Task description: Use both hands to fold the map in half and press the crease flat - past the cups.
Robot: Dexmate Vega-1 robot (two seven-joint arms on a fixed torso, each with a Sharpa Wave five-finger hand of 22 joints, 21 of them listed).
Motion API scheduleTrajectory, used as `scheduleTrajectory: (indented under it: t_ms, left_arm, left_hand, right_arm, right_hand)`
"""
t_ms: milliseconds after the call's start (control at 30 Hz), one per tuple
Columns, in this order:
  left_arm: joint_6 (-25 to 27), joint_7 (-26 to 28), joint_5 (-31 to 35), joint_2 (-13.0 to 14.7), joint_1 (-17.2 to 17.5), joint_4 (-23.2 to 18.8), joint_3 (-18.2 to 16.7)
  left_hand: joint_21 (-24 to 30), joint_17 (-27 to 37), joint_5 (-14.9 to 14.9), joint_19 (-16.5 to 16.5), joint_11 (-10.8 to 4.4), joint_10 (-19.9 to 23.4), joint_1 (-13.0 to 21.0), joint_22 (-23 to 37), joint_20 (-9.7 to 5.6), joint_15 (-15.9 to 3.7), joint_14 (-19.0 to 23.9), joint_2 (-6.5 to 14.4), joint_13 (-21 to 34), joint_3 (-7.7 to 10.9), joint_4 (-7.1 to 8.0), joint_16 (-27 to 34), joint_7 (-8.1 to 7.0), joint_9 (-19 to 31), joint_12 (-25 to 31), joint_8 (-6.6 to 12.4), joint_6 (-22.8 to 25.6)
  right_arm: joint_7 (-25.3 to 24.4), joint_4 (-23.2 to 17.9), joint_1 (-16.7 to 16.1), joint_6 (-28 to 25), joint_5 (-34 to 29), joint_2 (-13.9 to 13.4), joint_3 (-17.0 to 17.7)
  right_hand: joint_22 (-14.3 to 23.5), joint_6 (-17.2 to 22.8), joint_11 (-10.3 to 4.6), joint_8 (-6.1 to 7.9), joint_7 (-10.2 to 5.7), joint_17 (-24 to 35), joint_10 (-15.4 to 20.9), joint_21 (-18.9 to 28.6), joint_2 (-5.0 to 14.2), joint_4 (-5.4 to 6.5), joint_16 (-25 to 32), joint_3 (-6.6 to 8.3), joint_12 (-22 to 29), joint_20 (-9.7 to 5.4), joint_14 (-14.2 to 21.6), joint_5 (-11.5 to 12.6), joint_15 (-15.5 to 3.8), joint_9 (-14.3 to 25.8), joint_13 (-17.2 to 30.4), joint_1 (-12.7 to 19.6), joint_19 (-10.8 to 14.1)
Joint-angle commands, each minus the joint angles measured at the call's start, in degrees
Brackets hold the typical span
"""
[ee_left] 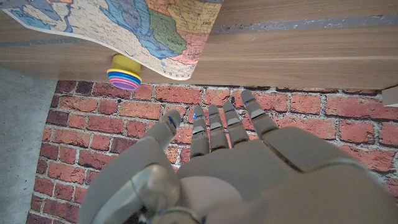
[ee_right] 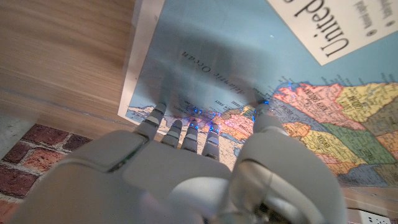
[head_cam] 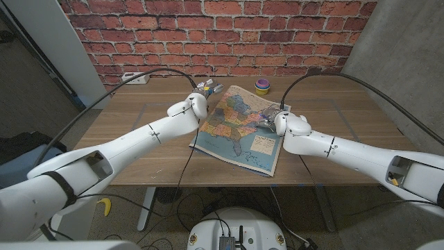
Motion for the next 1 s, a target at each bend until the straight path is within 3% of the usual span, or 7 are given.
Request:
scheduleTrajectory:
  t_ms: [33, 267, 500, 833, 1000]
  left_arm:
    - [-3.1, -12.4, 6.2, -5.1, -8.5, 12.7, 5.3]
    - [-2.4, -19.8, 8.3, -8.6, -12.6, 19.3, 8.8]
    - [-2.6, -24.7, 9.3, -11.2, -15.0, 24.3, 11.3]
    - [-3.7, -31.0, 9.3, -14.6, -17.9, 32.0, 14.0]
    - [-3.1, -33.5, 9.3, -16.5, -19.2, 35.7, 15.3]
  left_hand:
    - [-0.9, 0.2, 0.2, -1.8, -0.80, -1.9, -1.1, 0.2, -0.70, -0.29, -2.5, 0.9, 0.0, 0.51, 2.60, 0.0, -0.02, -0.1, -0.1, -0.11, -1.7]
    - [-2.0, 0.1, 0.4, -3.5, -0.82, -5.0, -1.6, 0.2, -2.16, -0.80, -5.5, 0.9, -0.3, 1.27, 5.37, 0.1, 0.20, -0.2, -0.2, -0.27, -4.4]
    - [-2.2, -0.1, 0.5, -3.4, -0.98, -3.5, -3.0, 0.1, -2.44, -0.67, -4.3, -0.2, -0.5, 0.53, 7.25, 0.9, 0.79, -0.2, 0.9, 0.47, -3.7]
    - [-2.7, -0.4, 0.7, -3.8, -0.61, -2.6, -3.8, 0.1, -2.60, -0.21, -3.6, -0.1, -0.6, 0.53, 8.04, 0.9, 1.85, -0.3, 1.2, 1.00, -2.1]
    - [-2.0, -0.9, 1.1, -0.6, 0.89, 1.7, -4.5, 0.0, -2.09, 0.72, 0.1, -0.2, -0.7, 1.15, 8.37, 1.6, 3.64, -0.4, 2.6, 1.87, 1.6]
  right_arm:
    - [2.0, -2.0, -1.3, 4.9, -2.7, -1.8, 0.9]
    - [2.5, -2.0, -2.6, 6.2, -3.3, -1.7, 2.7]
    - [3.0, -1.8, -3.3, 7.5, -4.1, -1.3, 4.0]
    - [3.9, -1.3, -4.0, 8.4, -5.0, -0.7, 5.1]
    - [4.3, -1.1, -4.2, 8.5, -5.3, -0.5, 5.5]
  right_hand:
    - [0.1, 0.3, -0.07, 0.46, 0.44, -0.1, -0.1, 0.3, -0.22, -0.47, 0.1, 0.27, 0.1, -0.43, -0.4, 0.6, 0.03, 0.1, 0.2, 1.0, 0.6]
    - [0.1, 0.5, -0.02, 0.54, 0.50, -0.1, 0.1, 0.3, -0.60, -0.65, 0.1, 0.29, 0.2, -0.49, -0.3, 0.8, 0.03, 0.1, 0.2, 1.4, 0.7]
    - [0.1, 0.5, 0.05, 0.51, 0.54, -0.1, 0.1, 0.2, -0.99, -0.72, 0.1, 0.24, 0.2, -0.41, -0.2, 0.9, 0.06, 0.1, 0.2, 1.7, 0.8]
    - [0.1, 0.4, 0.02, 0.48, 0.47, -0.1, 0.2, 0.1, -1.44, -0.72, 0.2, 0.16, 0.2, -0.35, -0.1, 1.0, 0.09, 0.1, 0.2, 2.0, 0.9]
    - [0.1, 0.4, 0.00, 0.48, 0.55, -0.1, 0.2, 0.1, -1.63, -0.69, 0.2, 0.11, 0.2, -0.33, -0.1, 1.1, 0.12, 0.1, 0.2, 2.1, 0.9]
